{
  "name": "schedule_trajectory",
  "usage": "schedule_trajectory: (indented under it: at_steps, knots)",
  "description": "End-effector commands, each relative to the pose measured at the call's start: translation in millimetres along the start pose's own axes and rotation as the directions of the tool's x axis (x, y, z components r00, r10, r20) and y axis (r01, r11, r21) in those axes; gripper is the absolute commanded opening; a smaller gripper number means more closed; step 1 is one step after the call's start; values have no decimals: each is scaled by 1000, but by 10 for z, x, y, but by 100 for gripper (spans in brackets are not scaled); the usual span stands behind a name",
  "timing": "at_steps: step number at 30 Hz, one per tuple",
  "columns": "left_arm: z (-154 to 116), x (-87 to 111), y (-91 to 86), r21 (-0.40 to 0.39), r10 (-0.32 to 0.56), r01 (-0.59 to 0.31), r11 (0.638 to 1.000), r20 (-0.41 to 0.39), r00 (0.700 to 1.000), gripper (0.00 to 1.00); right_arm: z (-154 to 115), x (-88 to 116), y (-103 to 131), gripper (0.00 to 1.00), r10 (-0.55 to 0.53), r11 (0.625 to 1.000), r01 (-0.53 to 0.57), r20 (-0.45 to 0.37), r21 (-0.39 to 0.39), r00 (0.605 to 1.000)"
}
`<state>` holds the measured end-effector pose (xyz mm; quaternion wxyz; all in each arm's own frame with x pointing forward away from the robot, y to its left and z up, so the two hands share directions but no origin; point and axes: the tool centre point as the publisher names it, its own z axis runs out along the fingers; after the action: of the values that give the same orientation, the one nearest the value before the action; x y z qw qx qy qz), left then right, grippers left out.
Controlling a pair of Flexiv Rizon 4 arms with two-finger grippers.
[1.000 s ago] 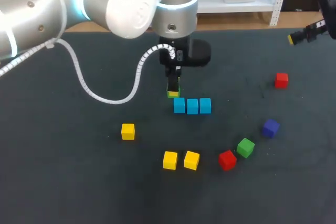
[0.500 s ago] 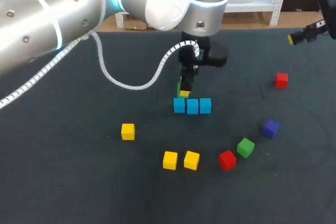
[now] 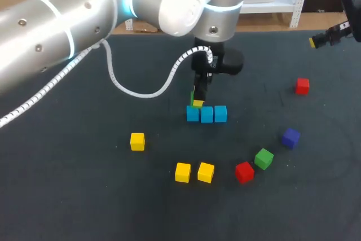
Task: Place the blue cubes, place green cubes on the blue cubes, place the yellow cubes on the green cubes, then place the red cubes on the yellow cubes, and place purple cube on the red cubes.
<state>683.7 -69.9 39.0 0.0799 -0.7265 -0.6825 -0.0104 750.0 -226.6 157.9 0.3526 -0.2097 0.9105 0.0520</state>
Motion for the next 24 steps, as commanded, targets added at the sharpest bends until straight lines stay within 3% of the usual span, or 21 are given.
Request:
schedule_trajectory:
  at_steps: [1,24]
  knots:
    - [10,5,2,7,4,-4,1000,2,1000,0,10,17,17,100,1,1000,-1,8,10,1000]
    - [122,-46,-18,23,2,-2,1000,-2,1000,0,10,17,17,100,1,1000,-1,8,10,1000]
